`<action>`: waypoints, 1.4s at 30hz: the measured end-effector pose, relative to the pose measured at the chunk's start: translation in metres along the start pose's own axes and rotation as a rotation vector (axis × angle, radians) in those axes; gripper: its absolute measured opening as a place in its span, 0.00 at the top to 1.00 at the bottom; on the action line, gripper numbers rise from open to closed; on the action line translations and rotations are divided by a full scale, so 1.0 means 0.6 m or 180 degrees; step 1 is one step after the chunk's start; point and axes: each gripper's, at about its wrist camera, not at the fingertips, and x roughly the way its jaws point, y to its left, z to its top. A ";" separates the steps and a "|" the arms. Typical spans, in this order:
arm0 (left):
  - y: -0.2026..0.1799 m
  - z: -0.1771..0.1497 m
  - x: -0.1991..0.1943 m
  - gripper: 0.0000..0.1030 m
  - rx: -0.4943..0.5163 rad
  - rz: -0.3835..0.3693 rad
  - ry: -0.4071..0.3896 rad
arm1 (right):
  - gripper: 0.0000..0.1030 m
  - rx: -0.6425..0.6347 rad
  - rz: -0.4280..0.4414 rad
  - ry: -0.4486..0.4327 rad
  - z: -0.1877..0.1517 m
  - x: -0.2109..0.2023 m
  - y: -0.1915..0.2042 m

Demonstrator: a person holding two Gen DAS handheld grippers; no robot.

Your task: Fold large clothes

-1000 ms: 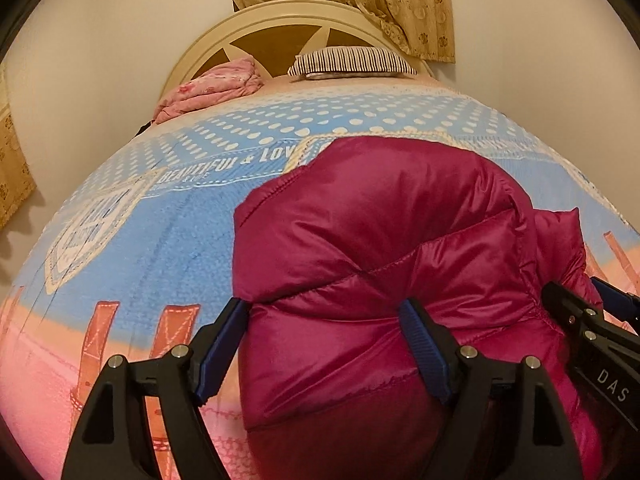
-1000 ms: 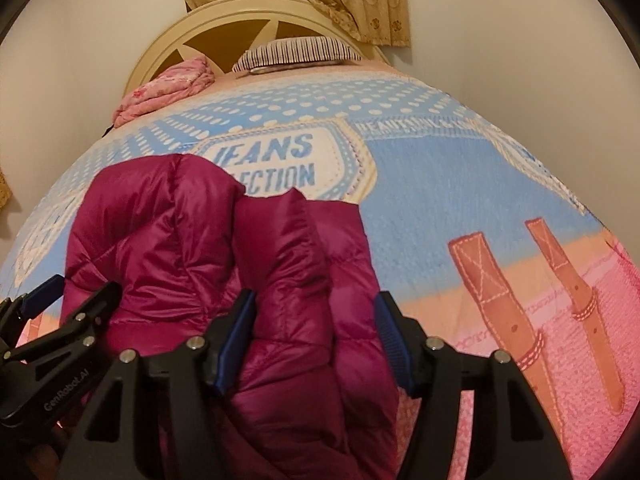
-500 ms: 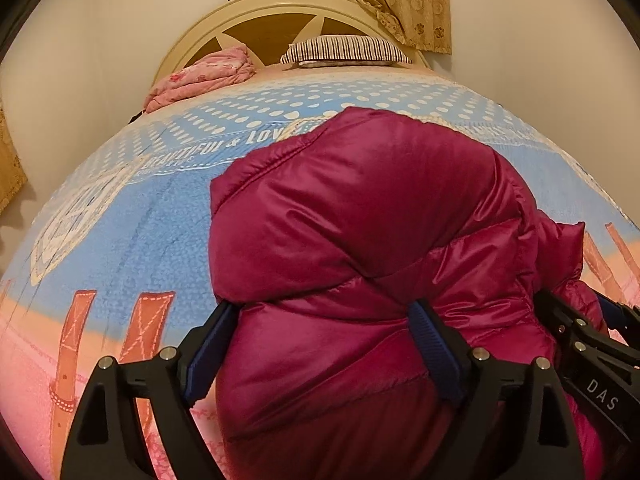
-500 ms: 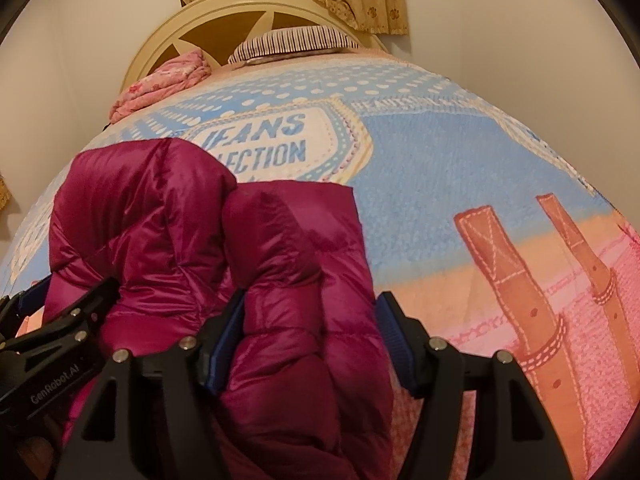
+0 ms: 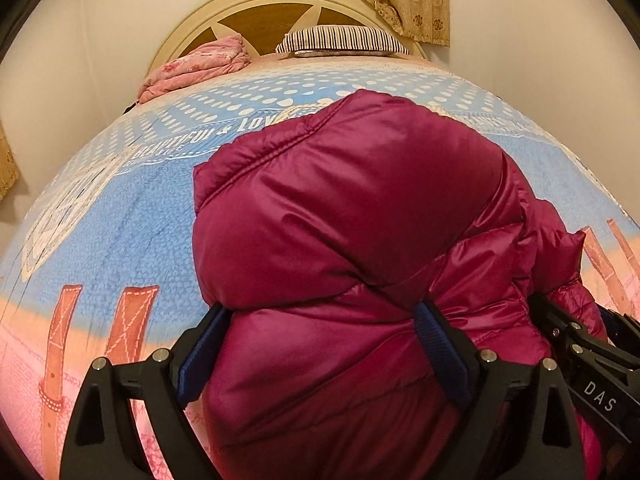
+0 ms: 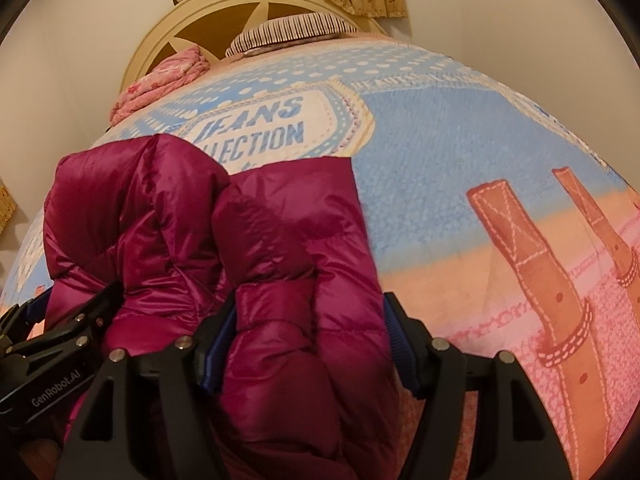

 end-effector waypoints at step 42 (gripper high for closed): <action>0.074 -0.043 0.000 0.02 -0.0560 -0.0801 0.0301 | 0.30 0.0088 0.0358 0.0081 0.003 0.013 -0.022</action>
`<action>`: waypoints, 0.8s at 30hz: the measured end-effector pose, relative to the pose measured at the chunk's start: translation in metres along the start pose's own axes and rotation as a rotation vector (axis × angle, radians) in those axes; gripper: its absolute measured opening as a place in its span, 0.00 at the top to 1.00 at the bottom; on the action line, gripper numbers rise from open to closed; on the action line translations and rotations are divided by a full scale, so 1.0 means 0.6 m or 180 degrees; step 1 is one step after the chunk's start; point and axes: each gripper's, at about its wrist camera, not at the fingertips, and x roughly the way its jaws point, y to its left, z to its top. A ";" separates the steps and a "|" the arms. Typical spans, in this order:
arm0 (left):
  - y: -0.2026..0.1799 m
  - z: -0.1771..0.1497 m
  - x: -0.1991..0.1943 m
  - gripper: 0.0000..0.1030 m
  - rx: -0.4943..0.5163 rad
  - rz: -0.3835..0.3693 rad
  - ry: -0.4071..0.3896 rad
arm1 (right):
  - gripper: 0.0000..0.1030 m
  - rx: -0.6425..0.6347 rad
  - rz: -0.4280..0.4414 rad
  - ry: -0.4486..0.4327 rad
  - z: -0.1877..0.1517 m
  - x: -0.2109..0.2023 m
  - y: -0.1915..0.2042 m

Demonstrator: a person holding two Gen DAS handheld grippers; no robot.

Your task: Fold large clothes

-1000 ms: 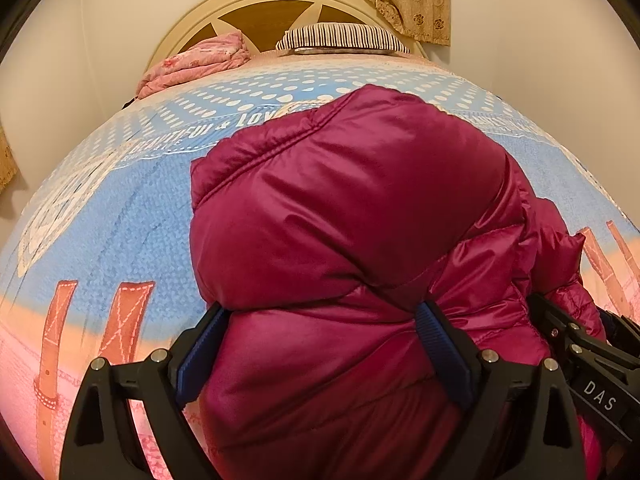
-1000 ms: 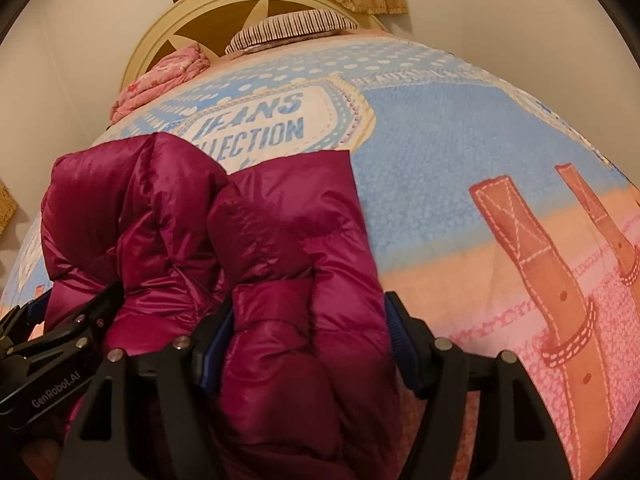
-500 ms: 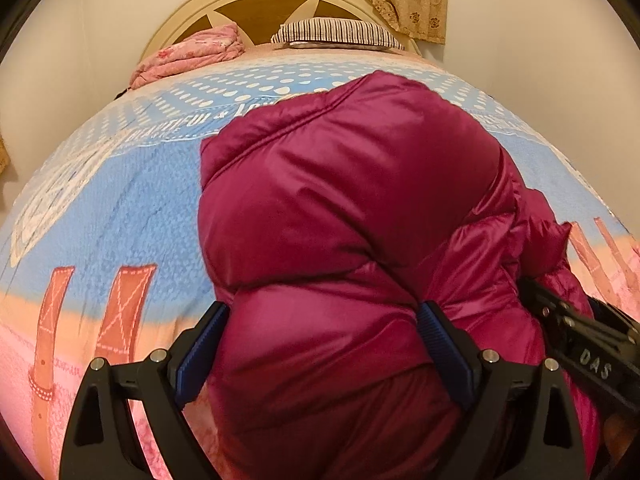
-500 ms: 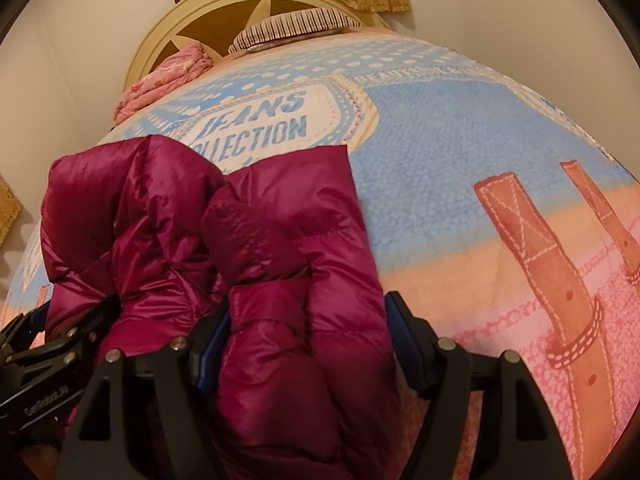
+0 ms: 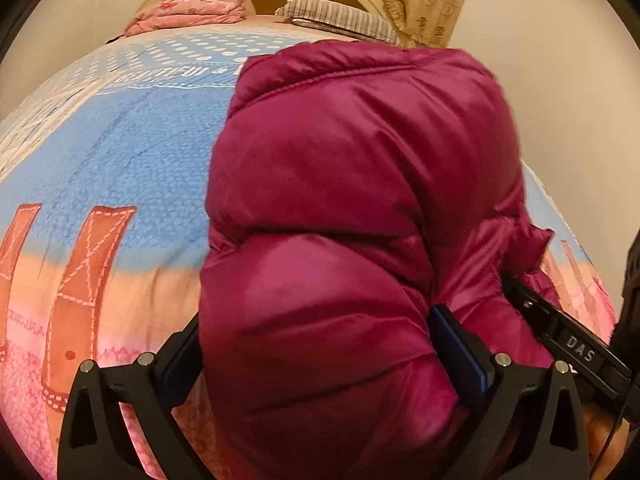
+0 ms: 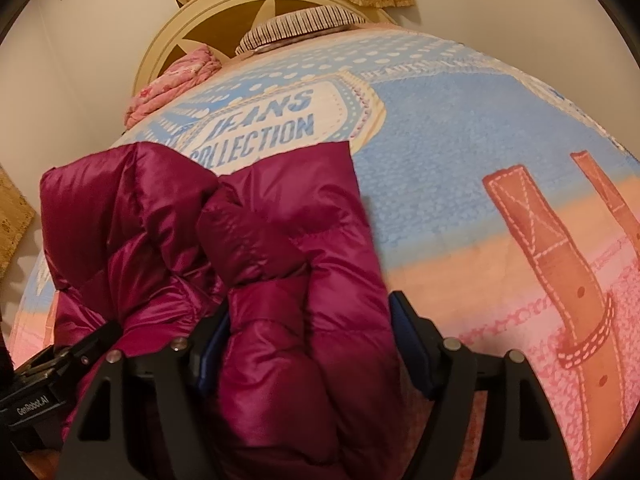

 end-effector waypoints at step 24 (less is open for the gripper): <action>-0.015 -0.082 -0.197 0.41 0.0378 0.0351 -0.0528 | 0.79 -0.0200 0.0861 -0.0182 -0.064 -0.111 0.086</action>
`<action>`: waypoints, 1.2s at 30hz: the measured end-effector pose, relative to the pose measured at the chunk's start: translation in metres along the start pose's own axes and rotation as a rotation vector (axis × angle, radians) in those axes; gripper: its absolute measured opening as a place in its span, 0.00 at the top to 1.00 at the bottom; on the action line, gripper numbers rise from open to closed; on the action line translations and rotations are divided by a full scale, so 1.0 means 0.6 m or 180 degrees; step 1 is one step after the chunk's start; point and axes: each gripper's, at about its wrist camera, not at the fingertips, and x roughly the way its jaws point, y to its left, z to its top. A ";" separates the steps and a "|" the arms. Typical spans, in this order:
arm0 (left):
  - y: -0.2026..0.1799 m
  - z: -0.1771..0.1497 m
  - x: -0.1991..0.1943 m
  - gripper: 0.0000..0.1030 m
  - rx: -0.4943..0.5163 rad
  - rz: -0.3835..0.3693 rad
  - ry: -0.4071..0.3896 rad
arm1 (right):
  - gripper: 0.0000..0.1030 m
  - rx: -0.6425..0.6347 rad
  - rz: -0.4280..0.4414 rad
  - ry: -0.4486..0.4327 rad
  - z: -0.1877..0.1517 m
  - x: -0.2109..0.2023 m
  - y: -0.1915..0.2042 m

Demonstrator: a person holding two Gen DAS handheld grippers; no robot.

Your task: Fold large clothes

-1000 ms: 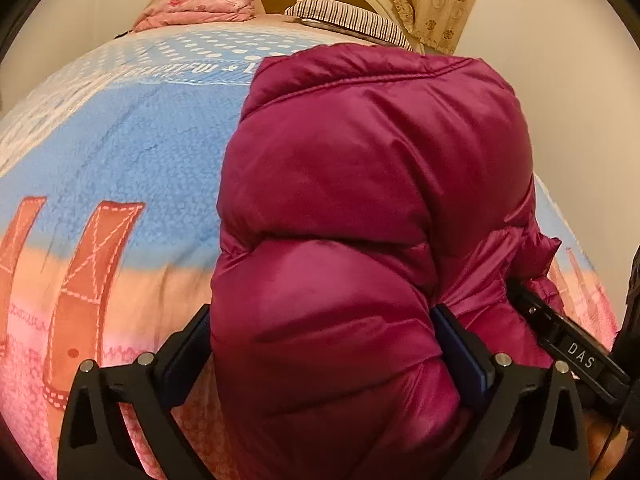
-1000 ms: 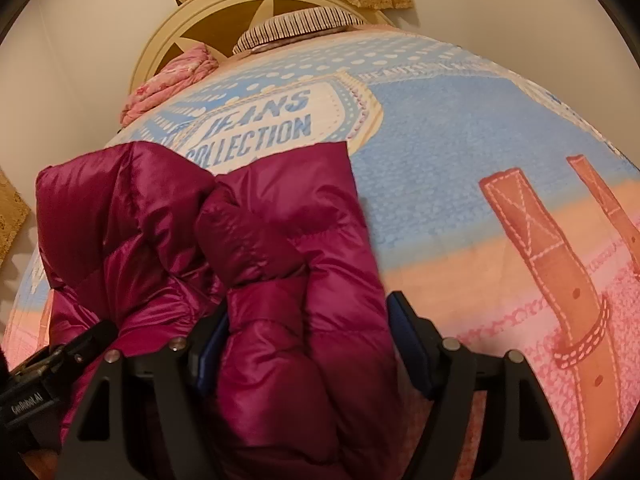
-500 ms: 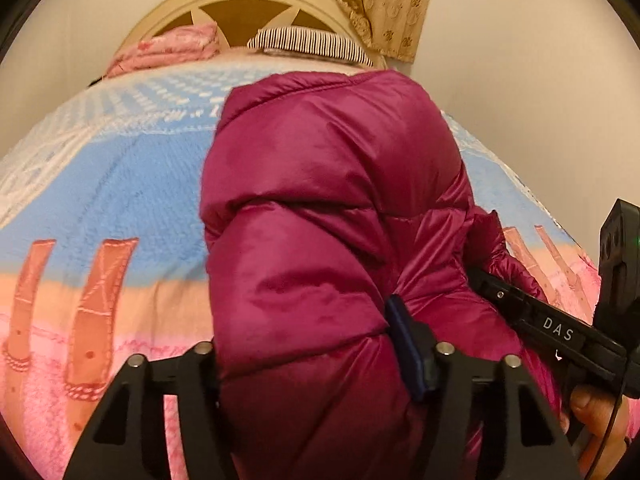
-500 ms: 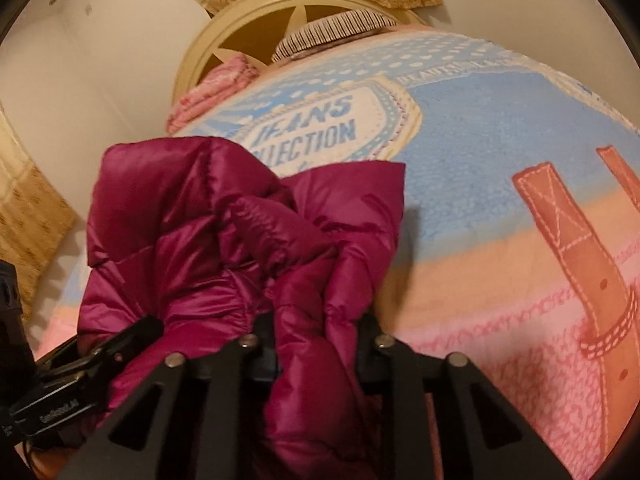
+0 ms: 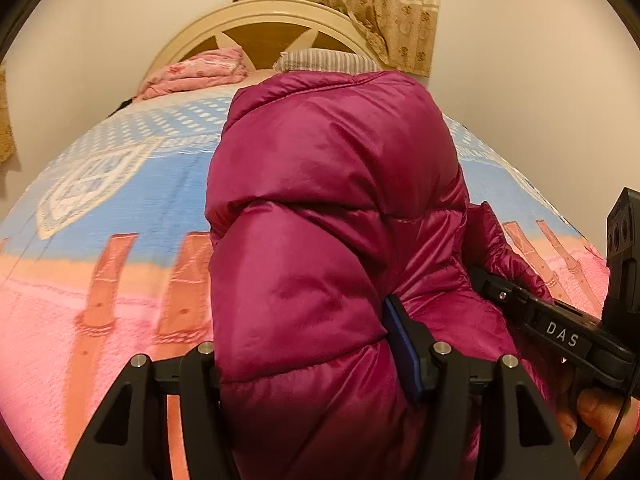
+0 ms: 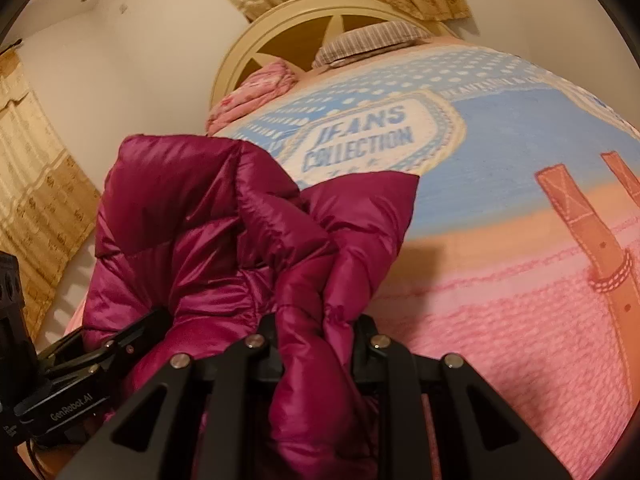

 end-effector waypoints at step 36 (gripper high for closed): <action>0.297 -0.131 -0.202 0.43 -0.0926 0.0616 -0.0268 | 0.79 -0.1124 0.0739 0.0497 -0.105 0.114 0.373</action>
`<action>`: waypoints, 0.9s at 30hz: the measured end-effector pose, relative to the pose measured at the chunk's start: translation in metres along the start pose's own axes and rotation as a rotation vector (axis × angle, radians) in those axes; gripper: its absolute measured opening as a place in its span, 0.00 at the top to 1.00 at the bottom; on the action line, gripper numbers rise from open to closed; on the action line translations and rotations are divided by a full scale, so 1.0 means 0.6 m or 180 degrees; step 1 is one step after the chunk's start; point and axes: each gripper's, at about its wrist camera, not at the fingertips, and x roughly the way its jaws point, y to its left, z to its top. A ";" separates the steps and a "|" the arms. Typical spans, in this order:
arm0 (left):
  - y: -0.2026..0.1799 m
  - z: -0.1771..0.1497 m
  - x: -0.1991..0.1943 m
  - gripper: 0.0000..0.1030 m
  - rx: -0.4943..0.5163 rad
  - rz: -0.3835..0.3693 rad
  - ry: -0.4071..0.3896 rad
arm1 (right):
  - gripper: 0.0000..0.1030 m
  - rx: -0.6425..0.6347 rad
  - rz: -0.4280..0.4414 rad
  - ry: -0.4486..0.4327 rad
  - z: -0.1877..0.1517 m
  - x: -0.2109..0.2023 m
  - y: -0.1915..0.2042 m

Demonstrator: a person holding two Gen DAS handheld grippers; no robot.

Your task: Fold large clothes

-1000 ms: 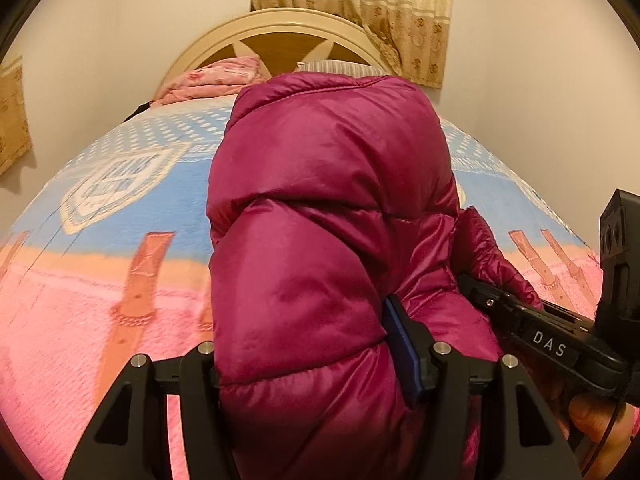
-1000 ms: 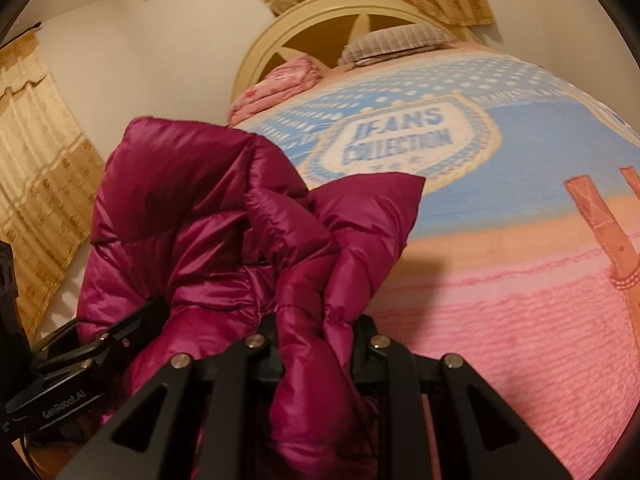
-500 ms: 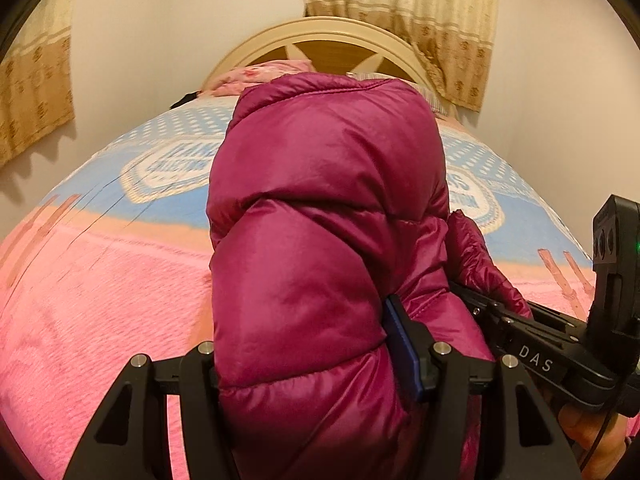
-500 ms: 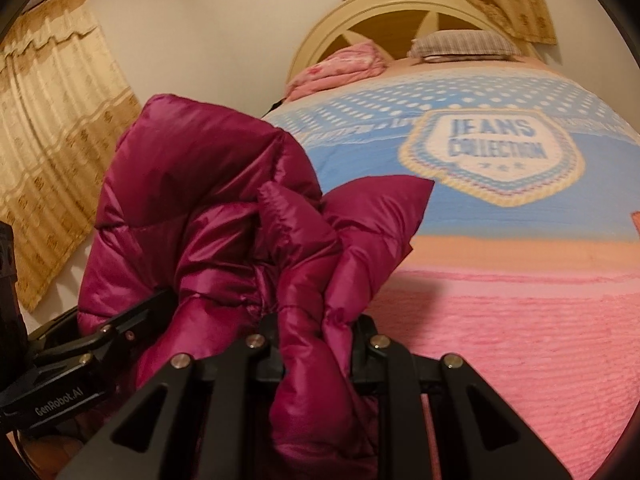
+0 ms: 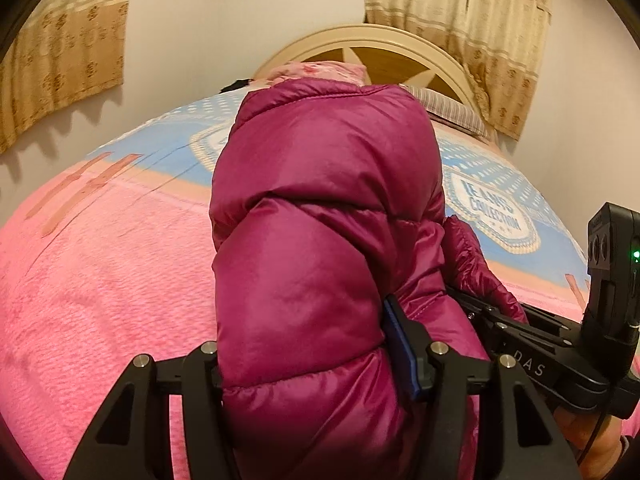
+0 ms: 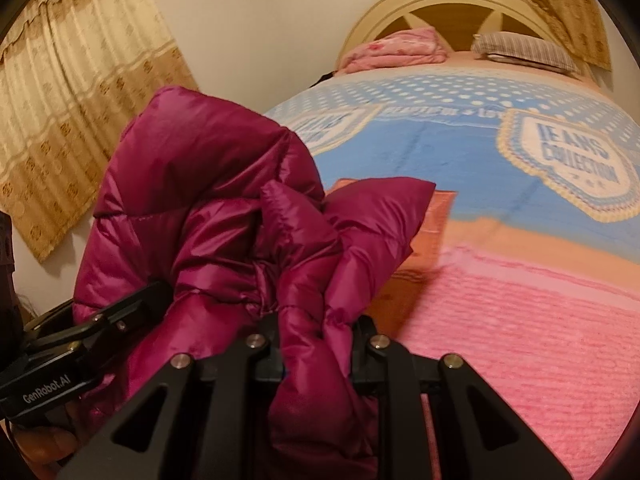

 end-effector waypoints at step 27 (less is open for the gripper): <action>0.042 -0.005 0.054 0.41 -0.0220 0.0091 0.0191 | 0.79 -0.0174 -0.0121 0.0157 -0.004 0.052 0.036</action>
